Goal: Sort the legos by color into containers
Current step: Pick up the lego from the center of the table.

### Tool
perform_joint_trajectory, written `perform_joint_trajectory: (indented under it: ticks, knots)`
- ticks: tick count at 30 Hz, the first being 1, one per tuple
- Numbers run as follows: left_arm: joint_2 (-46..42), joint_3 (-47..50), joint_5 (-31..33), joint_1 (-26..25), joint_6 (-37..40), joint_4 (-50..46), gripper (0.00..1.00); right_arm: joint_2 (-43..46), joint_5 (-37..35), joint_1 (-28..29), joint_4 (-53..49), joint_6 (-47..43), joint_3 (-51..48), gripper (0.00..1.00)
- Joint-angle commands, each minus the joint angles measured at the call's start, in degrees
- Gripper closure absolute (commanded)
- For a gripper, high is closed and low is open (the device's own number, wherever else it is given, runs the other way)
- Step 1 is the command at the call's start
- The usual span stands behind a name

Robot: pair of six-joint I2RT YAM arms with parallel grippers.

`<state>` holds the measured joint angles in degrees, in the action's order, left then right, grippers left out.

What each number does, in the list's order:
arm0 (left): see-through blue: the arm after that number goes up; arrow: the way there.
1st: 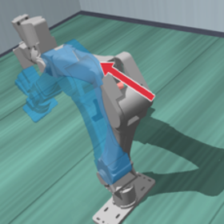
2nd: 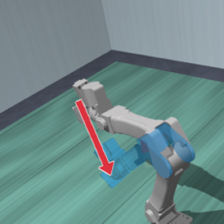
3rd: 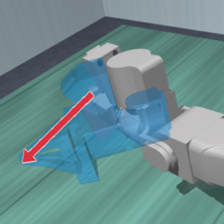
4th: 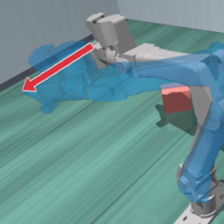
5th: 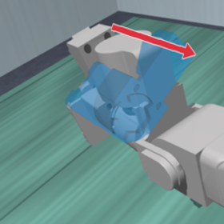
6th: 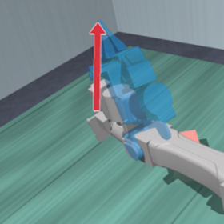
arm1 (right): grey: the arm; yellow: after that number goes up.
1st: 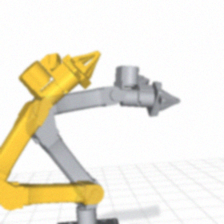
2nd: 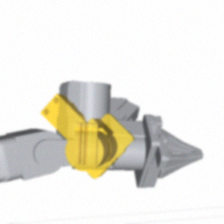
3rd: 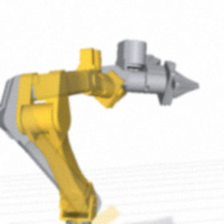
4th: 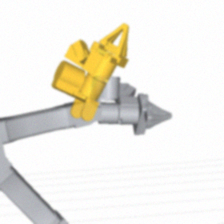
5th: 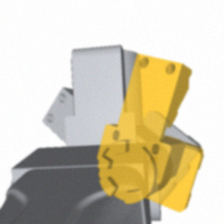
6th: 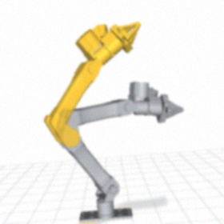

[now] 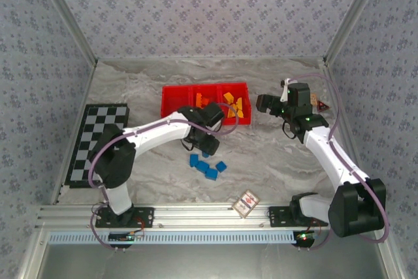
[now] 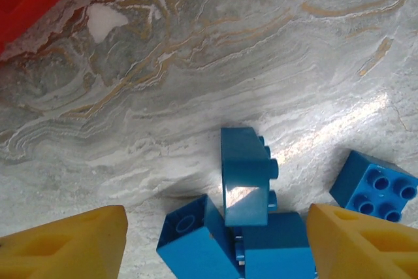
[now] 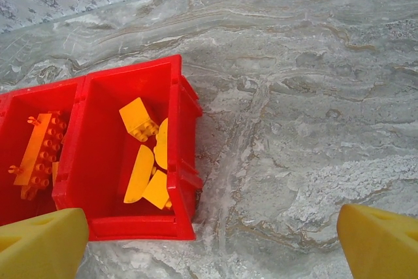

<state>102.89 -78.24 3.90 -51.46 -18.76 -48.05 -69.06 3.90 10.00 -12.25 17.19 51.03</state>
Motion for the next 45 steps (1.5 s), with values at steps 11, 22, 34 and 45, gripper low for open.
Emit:
perform_joint_trajectory:
  ticks: [11,22,34,45]
  knots:
    - [7.51,-3.66,-4.37,-0.49,-0.35,-3.03,0.35,-1.51,0.11,-1.38,-2.74,1.68,2.07,0.00]
    - [11.58,-4.28,-7.66,0.20,-0.84,-1.43,0.64,-1.89,0.02,-1.59,-2.50,1.80,2.28,0.00]
    - [3.20,-4.42,-2.21,1.76,-1.06,-6.67,0.81,-1.92,0.27,-1.65,-2.98,1.66,2.51,0.00]
    - [-9.95,-7.71,3.46,18.84,0.55,-9.87,0.78,-1.85,0.72,-1.66,-3.18,1.47,2.76,0.00]
